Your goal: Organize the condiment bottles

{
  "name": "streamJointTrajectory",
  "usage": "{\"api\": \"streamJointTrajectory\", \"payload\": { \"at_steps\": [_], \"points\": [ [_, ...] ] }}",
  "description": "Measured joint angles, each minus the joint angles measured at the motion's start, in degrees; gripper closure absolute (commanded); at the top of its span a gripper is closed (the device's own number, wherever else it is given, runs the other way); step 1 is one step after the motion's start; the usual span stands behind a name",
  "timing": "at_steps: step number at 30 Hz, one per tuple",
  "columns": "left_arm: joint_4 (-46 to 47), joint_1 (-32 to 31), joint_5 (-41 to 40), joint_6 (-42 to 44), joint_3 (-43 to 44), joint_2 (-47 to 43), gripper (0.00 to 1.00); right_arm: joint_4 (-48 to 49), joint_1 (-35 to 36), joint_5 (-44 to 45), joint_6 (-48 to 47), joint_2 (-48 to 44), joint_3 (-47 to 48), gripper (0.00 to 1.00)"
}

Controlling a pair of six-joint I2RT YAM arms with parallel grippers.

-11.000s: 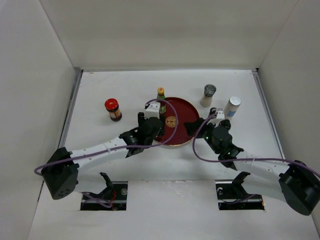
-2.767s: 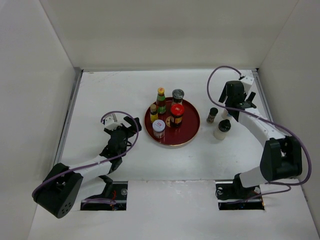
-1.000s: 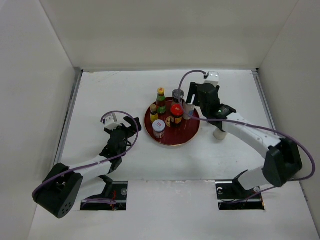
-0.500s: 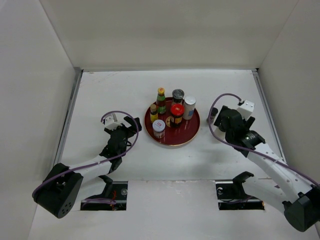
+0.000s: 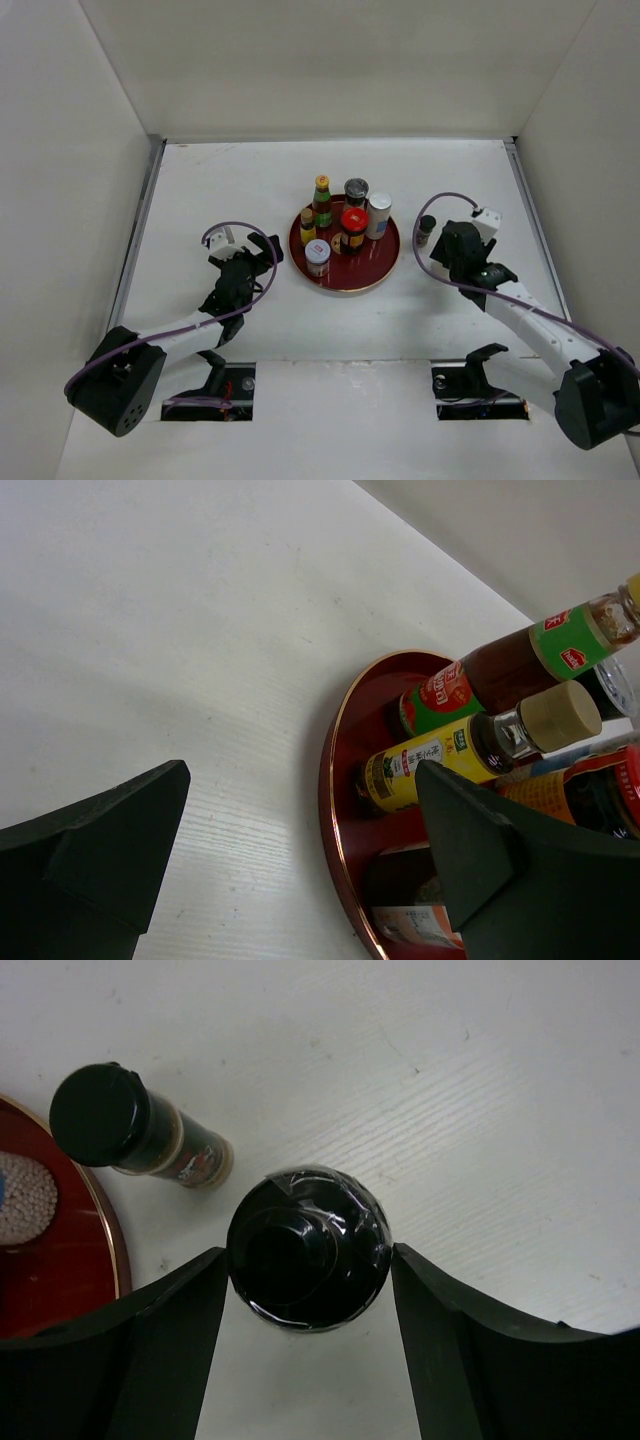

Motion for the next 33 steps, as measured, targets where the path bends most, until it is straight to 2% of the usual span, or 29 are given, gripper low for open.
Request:
{"api": "streamJointTrajectory", "payload": {
  "at_steps": [4,7,11,16,22,28,31,33],
  "points": [
    [0.00,0.00,0.11,0.00,0.00,0.00,0.00,2.34,-0.44,-0.63,-1.55,0.00,-0.50,0.45],
    [0.00,0.00,0.22,0.00,0.00,0.00,0.00,2.54,-0.28,-0.85,-2.32,-0.57,-0.70,0.47],
    [0.00,0.00,0.24,-0.02,0.00,0.00,0.00,0.37,2.19,-0.61,-2.67,-3.98,-0.50,0.47],
    [0.00,0.02,0.24,-0.02,0.00,0.00,0.00,-3.91,12.07,-0.02,-1.57,-4.00,5.29,0.46],
    [0.00,0.04,0.26,-0.02,0.00,0.00,0.00,0.00,24.00,-0.42,-0.02,6.99,13.94,0.45],
    [0.00,0.20,0.31,-0.04,0.00,0.00,0.00,3.39,28.50,-2.36,0.63,17.68,17.44,0.44],
    [0.00,0.28,0.31,-0.04,0.00,0.00,0.00,4.20,30.05,-2.84,0.92,21.86,18.53,0.40],
    [0.00,0.26,0.33,-0.04,0.00,0.00,0.00,4.63,31.17,-3.30,1.09,24.09,19.06,0.31]
  ]
}}
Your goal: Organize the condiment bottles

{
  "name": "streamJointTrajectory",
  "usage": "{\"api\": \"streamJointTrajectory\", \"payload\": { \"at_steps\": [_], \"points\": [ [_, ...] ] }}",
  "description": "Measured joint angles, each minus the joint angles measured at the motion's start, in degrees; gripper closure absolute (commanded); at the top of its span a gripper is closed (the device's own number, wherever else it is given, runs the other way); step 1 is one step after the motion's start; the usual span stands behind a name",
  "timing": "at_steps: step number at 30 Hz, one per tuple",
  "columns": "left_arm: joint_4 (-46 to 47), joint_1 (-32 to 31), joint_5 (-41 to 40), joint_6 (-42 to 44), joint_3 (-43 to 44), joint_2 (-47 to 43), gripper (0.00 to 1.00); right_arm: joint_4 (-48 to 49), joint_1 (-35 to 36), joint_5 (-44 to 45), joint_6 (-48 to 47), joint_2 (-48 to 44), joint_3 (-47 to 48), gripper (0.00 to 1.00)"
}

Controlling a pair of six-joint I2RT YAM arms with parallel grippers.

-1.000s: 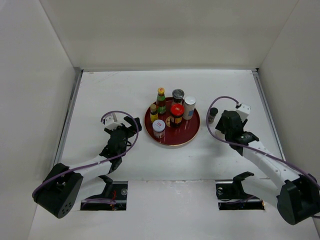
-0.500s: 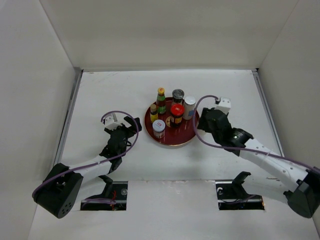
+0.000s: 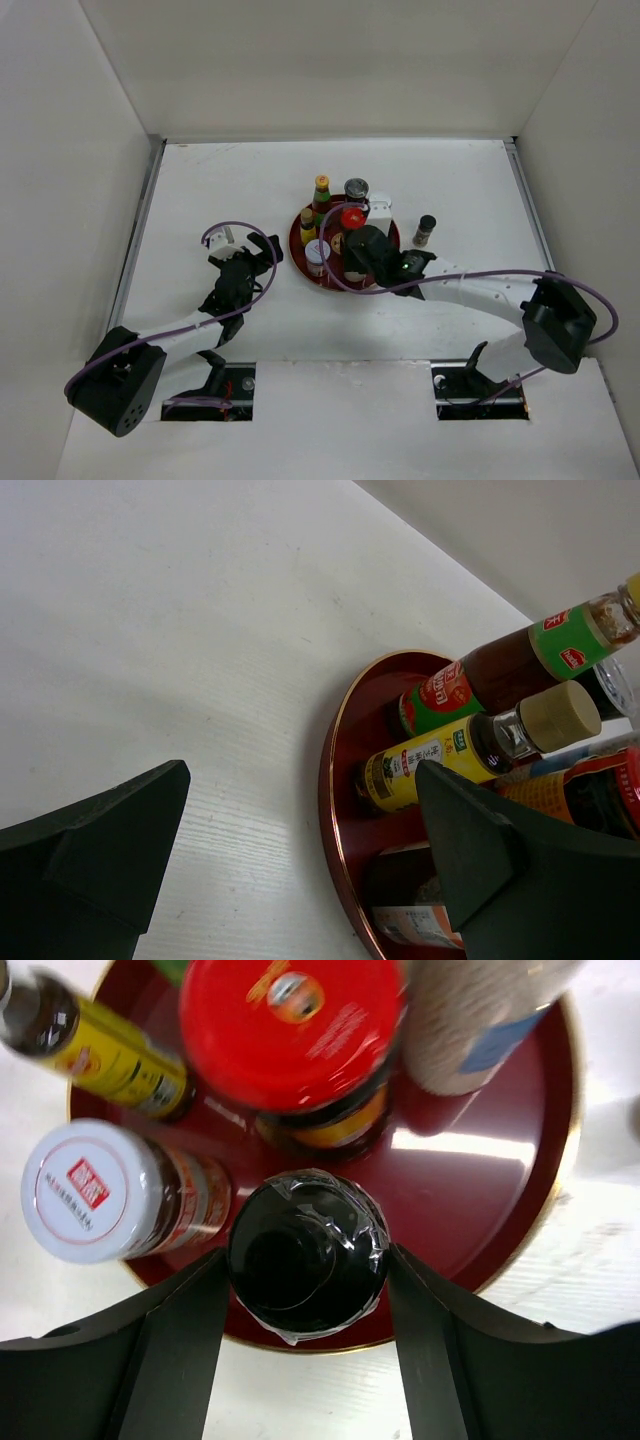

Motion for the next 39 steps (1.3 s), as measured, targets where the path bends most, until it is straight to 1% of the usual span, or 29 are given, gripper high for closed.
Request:
{"api": "streamJointTrajectory", "payload": {
  "at_steps": [2,3,5,7,10,12,14,16,18,20,22,24,28,33,35,39],
  "points": [
    [0.00,0.00,0.07,-0.02,0.00,0.00,0.00,0.42,0.83,-0.09,0.20,0.74,0.37,0.17],
    [0.00,0.00,0.11,-0.04,0.00,0.00,0.00,0.81,1.14,-0.15,0.28,0.68,0.48,0.13],
    [0.00,0.00,0.20,-0.09,0.00,0.00,0.00,1.40,1.27,-0.20,0.33,-0.07,0.72,0.10],
    [0.00,0.00,0.28,-0.11,0.00,0.00,0.00,1.33,1.09,-0.17,0.24,-2.19,0.68,0.09],
    [0.00,0.00,0.33,-0.15,0.00,0.00,0.00,1.66,-0.66,-0.04,-0.11,-9.11,-0.52,0.08],
    [0.00,0.00,0.35,-0.15,0.00,0.00,0.00,2.12,-4.02,0.48,-0.24,-15.04,-2.29,0.08],
    [0.00,0.02,0.35,-0.15,0.00,0.00,0.00,2.60,-9.75,1.03,-0.33,-20.09,-4.22,0.07],
    [0.00,0.00,0.35,-0.15,0.00,0.00,0.00,2.73,-16.39,1.51,-0.52,-22.56,-5.84,0.06],
    [0.00,0.00,0.35,-0.15,0.00,0.00,0.00,2.64,-22.71,1.86,-1.11,-22.38,-7.06,0.05],
    [0.00,0.00,0.35,-0.17,0.00,0.00,0.00,2.62,-27.67,1.40,-2.10,-20.15,-7.67,0.05],
    [0.00,0.00,0.35,-0.17,0.00,0.00,0.00,3.13,-30.93,-0.31,-3.28,-16.79,-7.69,0.06],
    [0.00,0.00,0.35,-0.17,0.00,0.00,0.00,4.09,-32.39,-2.58,-4.42,-13.38,-7.67,0.07],
    [0.00,0.00,0.35,-0.17,0.00,0.02,0.00,5.16,-33.00,-5.79,-6.25,-6.82,-7.13,0.14],
    [0.02,0.00,0.35,-0.17,0.00,0.04,0.00,7.41,-33.86,-7.13,-7.41,-2.05,-6.73,0.29],
    [0.02,0.00,0.37,-0.17,0.00,0.26,0.00,9.05,-34.40,-7.30,-7.98,-1.01,-6.73,0.36],
    [0.00,0.00,0.57,-0.17,0.00,0.76,0.00,11.67,-35.04,-7.67,-9.25,1.53,-5.79,0.55]
  ]
}}
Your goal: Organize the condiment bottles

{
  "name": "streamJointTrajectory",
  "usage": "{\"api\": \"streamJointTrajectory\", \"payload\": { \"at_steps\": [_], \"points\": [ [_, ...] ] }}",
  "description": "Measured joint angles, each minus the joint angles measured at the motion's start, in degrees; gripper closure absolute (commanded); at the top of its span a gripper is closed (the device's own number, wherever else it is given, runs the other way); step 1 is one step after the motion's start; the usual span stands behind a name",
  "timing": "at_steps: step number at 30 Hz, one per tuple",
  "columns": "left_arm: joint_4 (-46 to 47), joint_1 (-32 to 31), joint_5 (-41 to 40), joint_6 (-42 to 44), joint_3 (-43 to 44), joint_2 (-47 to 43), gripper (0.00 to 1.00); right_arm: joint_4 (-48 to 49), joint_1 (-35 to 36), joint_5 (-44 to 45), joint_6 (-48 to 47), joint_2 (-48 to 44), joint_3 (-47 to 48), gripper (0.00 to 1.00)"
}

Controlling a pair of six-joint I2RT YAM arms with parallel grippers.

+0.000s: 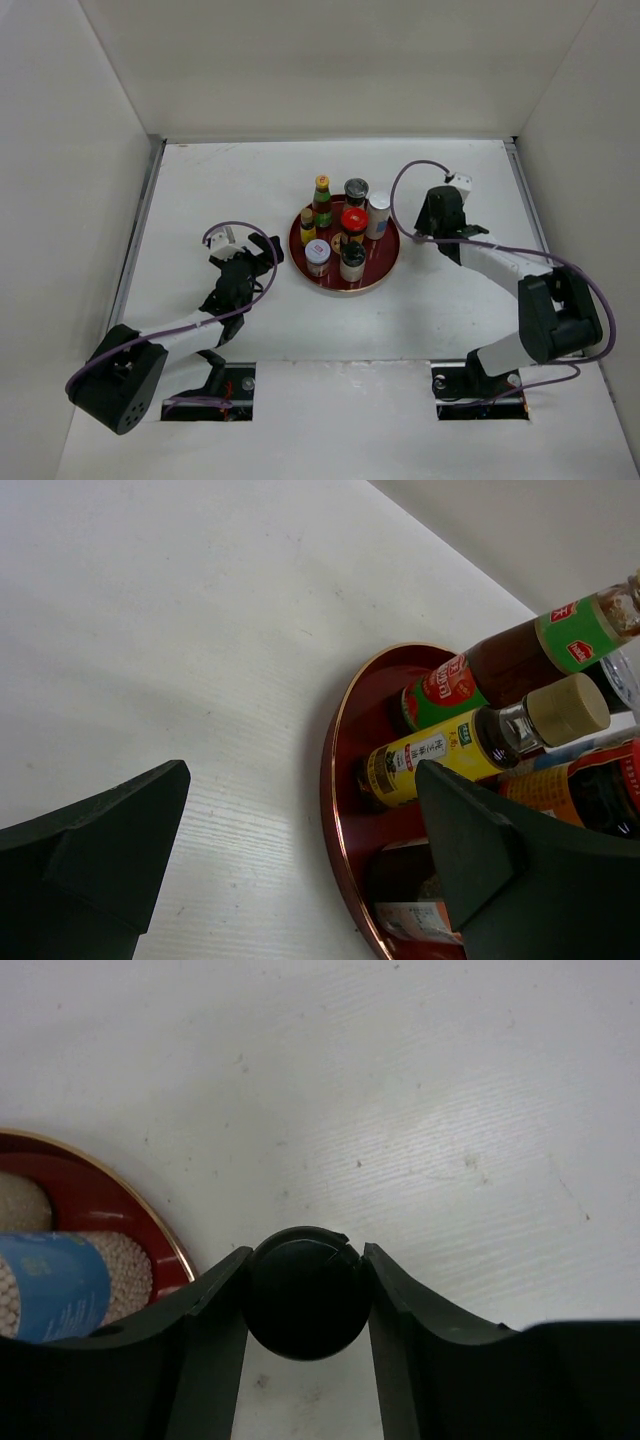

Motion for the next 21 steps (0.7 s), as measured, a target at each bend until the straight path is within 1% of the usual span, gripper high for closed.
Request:
{"api": "streamJointTrajectory", "payload": {
  "at_steps": [2,5,7,10,13,16,21],
  "points": [
    [0.04,0.02,0.00,0.00,0.00,0.00,0.00,0.85,-0.17,-0.22,-0.22,0.66,0.48,0.59],
    [0.04,0.02,0.00,-0.02,0.00,0.00,0.00,1.03,0.00,-0.11,-0.57,0.00,0.46,0.60],
    [0.02,0.02,0.00,-0.02,0.00,0.04,0.00,0.63,0.94,1.01,-0.76,-1.99,0.24,0.60],
    [0.02,0.02,0.00,-0.02,0.00,0.46,0.00,-0.37,4.90,2.21,-0.74,-7.15,-0.04,0.59],
    [0.00,0.02,-0.02,-0.04,0.00,1.03,0.00,-0.24,10.88,2.64,0.00,-10.38,0.13,0.58],
    [-0.04,0.02,-0.04,-0.04,0.00,1.20,0.00,-0.24,16.02,2.69,0.85,-9.05,0.55,0.57],
    [-0.39,0.02,-0.09,-0.13,0.00,1.18,0.00,-0.50,19.82,2.75,2.14,-2.38,1.29,0.57]
  ]
}}
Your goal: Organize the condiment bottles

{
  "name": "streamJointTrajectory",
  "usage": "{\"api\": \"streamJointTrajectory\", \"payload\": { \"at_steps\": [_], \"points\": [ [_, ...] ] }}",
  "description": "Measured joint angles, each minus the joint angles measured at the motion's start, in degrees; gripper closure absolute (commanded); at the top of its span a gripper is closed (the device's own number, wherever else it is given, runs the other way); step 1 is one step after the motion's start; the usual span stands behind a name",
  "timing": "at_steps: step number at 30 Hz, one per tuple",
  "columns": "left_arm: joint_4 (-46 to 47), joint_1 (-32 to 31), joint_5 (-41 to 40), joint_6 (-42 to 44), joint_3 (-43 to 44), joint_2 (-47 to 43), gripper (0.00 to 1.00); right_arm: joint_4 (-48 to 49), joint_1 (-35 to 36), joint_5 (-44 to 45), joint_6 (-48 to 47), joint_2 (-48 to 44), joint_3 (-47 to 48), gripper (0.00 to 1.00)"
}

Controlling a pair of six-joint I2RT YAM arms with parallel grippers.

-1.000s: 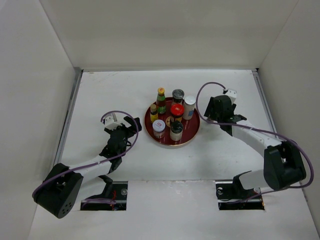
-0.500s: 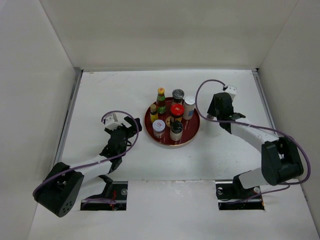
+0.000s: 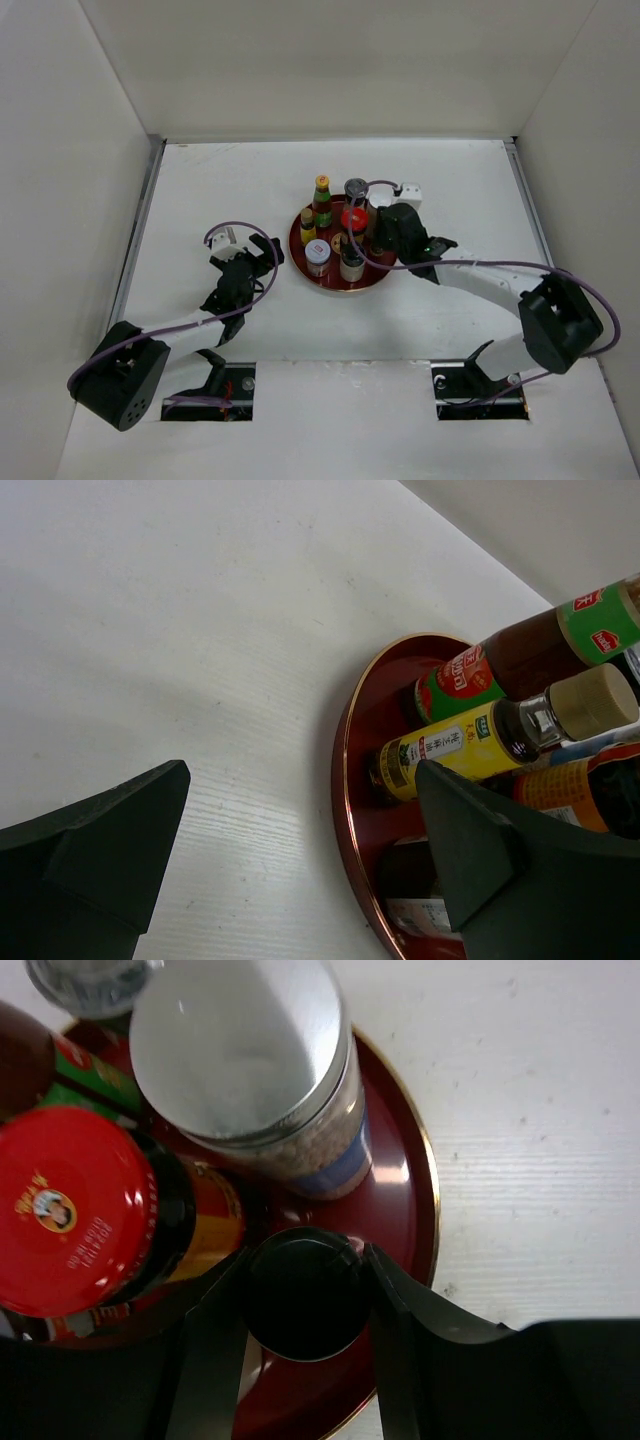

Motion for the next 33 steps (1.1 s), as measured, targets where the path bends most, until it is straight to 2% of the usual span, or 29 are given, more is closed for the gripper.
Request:
{"api": "streamJointTrajectory", "payload": {
  "at_steps": [3,7,9,11,14,18,20,22,27,33],
  "points": [
    [-0.50,0.00,0.00,-0.02,0.00,0.00,0.00,-0.55,1.38,0.28,0.26,2.49,0.02,0.53],
    [-1.11,0.00,-0.02,-0.04,0.00,0.00,0.00,-0.96,2.95,1.66,0.66,3.15,0.37,0.39],
    [-1.40,0.00,-0.02,-0.04,0.00,0.00,0.00,-1.01,3.26,2.10,0.98,3.13,0.39,0.27],
    [-1.42,0.00,-0.02,-0.04,0.00,0.00,0.00,-1.25,3.30,2.62,1.09,2.78,0.39,0.20],
    [-1.44,0.00,-0.02,-0.04,0.00,-0.04,0.00,-2.75,3.26,2.89,1.03,0.52,0.35,0.17],
    [-1.44,0.00,-0.24,-0.04,0.00,-0.15,0.00,-3.37,2.10,2.80,1.09,-7.72,-1.57,0.12],
    [-1.53,0.00,-0.87,-0.07,0.02,-0.02,0.00,-3.04,-0.72,2.86,1.20,-12.81,-3.48,0.09],
    [-2.40,0.00,-1.81,-0.09,0.42,0.44,0.00,-1.36,-4.55,3.06,1.81,-16.79,-5.88,0.00],
    [-7.21,-0.02,-2.95,-0.57,3.08,1.40,0.00,4.46,-14.27,3.23,5.20,-22.71,-14.10,0.00],
    [-18.12,-0.39,-2.75,-1.29,8.17,-0.48,0.00,9.90,-25.57,2.71,10.73,-22.80,-18.51,0.00]
  ]
}}
